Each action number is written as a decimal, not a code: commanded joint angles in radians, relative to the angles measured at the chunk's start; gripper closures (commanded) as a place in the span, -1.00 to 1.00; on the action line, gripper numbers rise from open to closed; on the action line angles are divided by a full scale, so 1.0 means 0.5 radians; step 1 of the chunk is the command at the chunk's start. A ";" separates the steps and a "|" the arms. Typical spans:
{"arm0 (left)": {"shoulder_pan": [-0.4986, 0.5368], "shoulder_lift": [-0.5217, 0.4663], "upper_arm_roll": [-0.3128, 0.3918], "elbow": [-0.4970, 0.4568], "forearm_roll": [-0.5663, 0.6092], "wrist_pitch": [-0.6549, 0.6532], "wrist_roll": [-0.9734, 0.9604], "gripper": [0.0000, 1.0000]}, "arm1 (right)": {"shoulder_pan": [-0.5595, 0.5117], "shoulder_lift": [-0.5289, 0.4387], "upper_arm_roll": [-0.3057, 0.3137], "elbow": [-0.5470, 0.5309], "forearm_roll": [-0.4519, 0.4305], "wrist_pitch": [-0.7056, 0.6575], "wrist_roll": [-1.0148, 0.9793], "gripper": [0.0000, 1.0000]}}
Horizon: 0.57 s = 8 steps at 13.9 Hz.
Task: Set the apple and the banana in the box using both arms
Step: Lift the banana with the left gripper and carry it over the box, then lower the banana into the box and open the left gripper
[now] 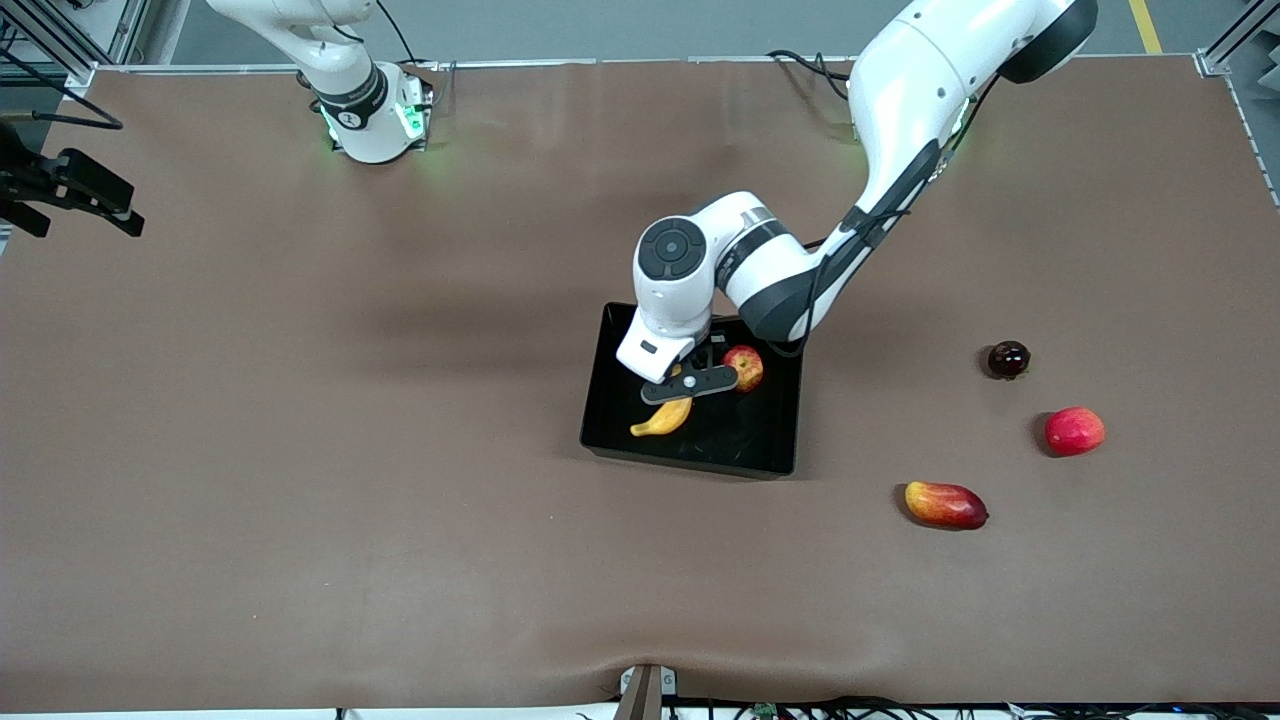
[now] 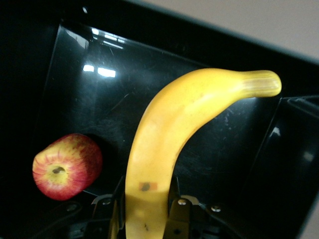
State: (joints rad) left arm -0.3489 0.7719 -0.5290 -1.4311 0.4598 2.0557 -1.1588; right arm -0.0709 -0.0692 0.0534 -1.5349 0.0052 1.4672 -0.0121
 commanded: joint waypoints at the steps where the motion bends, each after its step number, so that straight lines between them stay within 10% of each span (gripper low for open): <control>1: -0.032 0.085 0.045 0.049 -0.008 0.134 -0.020 1.00 | -0.061 0.022 0.031 0.045 0.039 -0.017 -0.034 -1.00; 4: -0.054 0.150 0.098 0.052 -0.011 0.276 -0.020 1.00 | -0.061 0.019 0.031 0.045 0.039 -0.017 -0.034 -1.00; 8: -0.039 0.159 0.122 0.055 -0.011 0.279 0.017 -0.92 | -0.067 0.022 0.028 0.045 0.039 -0.017 -0.034 -1.00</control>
State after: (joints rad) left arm -0.3579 0.8506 -0.4827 -1.4282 0.4598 2.1916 -1.1575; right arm -0.0711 -0.0691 0.0526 -1.5349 0.0052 1.4672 -0.0121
